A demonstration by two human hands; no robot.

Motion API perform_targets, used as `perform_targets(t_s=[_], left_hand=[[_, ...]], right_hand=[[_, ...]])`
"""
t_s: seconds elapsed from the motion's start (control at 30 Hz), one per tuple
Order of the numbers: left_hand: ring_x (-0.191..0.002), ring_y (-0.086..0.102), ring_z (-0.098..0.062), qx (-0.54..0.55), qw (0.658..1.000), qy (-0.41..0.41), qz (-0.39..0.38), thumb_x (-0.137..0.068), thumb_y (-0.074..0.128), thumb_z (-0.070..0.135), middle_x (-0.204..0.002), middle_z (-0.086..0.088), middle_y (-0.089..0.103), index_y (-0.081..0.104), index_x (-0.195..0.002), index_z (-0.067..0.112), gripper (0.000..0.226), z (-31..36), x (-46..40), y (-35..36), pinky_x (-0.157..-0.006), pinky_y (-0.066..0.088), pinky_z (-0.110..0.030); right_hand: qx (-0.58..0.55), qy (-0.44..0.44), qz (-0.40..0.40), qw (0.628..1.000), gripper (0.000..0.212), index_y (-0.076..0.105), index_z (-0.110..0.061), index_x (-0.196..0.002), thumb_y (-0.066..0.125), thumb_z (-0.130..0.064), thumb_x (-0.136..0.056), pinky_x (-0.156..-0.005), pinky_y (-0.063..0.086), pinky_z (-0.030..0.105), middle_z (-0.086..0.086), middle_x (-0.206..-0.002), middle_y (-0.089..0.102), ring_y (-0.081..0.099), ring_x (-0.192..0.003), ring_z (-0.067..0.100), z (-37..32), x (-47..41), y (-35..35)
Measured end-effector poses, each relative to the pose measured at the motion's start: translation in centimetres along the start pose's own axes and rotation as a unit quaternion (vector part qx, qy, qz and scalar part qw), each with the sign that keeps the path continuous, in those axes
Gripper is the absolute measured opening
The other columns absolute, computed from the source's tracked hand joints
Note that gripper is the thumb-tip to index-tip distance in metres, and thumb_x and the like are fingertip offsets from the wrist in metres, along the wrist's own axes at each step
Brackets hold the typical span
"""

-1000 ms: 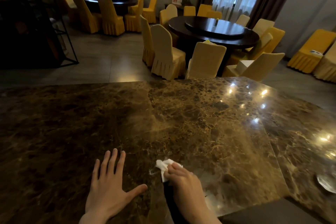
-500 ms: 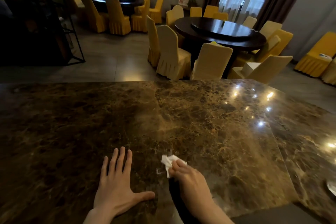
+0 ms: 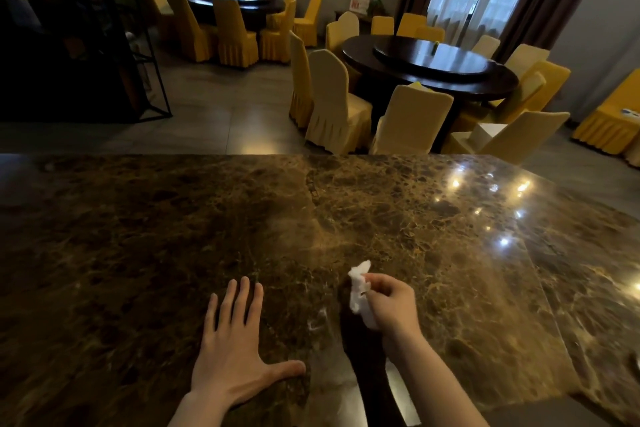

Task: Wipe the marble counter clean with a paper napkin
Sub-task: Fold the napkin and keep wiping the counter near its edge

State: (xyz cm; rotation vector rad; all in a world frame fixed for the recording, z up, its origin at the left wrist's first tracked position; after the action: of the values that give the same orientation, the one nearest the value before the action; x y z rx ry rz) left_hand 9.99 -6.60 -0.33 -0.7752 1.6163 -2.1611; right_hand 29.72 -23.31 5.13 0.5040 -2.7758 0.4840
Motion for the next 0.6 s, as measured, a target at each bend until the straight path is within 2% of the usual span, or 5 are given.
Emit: perform_targets(t_s=[0.13, 0.27, 0.4, 0.5, 0.6], left_hand=[[-0.146, -0.049, -0.019, 0.002, 1.000, -0.002, 0.005, -0.042, 0.014, 0.121, -0.161, 0.003, -0.048, -0.039, -0.151, 0.027, 0.153, 0.0, -0.3, -0.1, -0.128, -0.021, -0.054], [-0.146, -0.049, -0.019, -0.003, 1.000, -0.006, 0.012, -0.042, 0.013, 0.121, -0.161, 0.002, -0.047, -0.039, -0.152, 0.028, 0.153, -0.1, -0.3, 0.3, -0.128, -0.022, -0.054], [-0.150, -0.043, -0.019, 0.015, 0.999, 0.002, 0.029, -0.045, 0.019, 0.120, -0.166, 0.001, -0.038, -0.027, -0.158, 0.027, 0.154, -0.1, -0.3, 0.3, -0.129, -0.019, -0.054], [-0.147, -0.048, -0.018, 0.007, 1.000, -0.003, 0.023, -0.044, 0.017, 0.121, -0.164, 0.003, -0.043, -0.032, -0.156, 0.027, 0.154, -0.2, -0.3, 0.3, -0.128, -0.021, -0.054], [-0.146, -0.048, -0.018, 0.010, 1.000, -0.003, 0.014, -0.043, 0.017, 0.121, -0.163, 0.003, -0.044, -0.033, -0.156, 0.027, 0.155, -0.2, -0.3, 0.3, -0.128, -0.021, -0.054]], right_hand=[[0.202, -0.199, 0.055, 0.957, 0.028, 0.081, -0.023, -0.090, 0.066, 0.000, -0.089, -0.080, 0.057, 0.035, -0.003, -0.091, 0.071, 0.068, -0.085, 0.016, 0.2, 0.7, 0.2], [0.354, -0.306, -0.109, 0.877, 0.027, 0.073, -0.025, -0.119, 0.062, -0.014, -0.098, -0.097, 0.044, 0.028, -0.006, -0.135, 0.058, 0.050, -0.119, 0.017, 1.5, 1.9, 1.6], [0.467, -0.358, -0.172, 0.790, 0.032, 0.065, -0.031, -0.126, 0.055, -0.017, -0.099, -0.086, 0.045, 0.027, -0.010, -0.137, 0.051, 0.043, -0.108, 0.018, 1.1, 1.3, 1.3], [0.473, -0.372, -0.116, 0.790, 0.020, 0.072, -0.030, -0.108, 0.056, -0.026, -0.099, -0.074, 0.043, 0.026, -0.009, -0.105, 0.060, 0.045, -0.098, 0.016, 0.5, 1.7, 1.0], [0.360, -0.399, -0.059, 0.841, 0.018, 0.077, -0.027, -0.108, 0.069, -0.020, -0.093, -0.076, 0.047, 0.026, -0.011, -0.100, 0.069, 0.051, -0.097, 0.012, 0.6, 3.0, 1.3]])
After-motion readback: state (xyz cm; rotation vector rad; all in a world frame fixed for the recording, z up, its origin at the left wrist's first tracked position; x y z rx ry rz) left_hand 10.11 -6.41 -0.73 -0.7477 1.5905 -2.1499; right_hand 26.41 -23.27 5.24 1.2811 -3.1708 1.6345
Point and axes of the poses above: each hand's wrist, its own x-axis away from the middle knuckle, its own y-axis out of the palm, z = x × y, the point moved 1 cm from there along -x, towards the middle knuckle
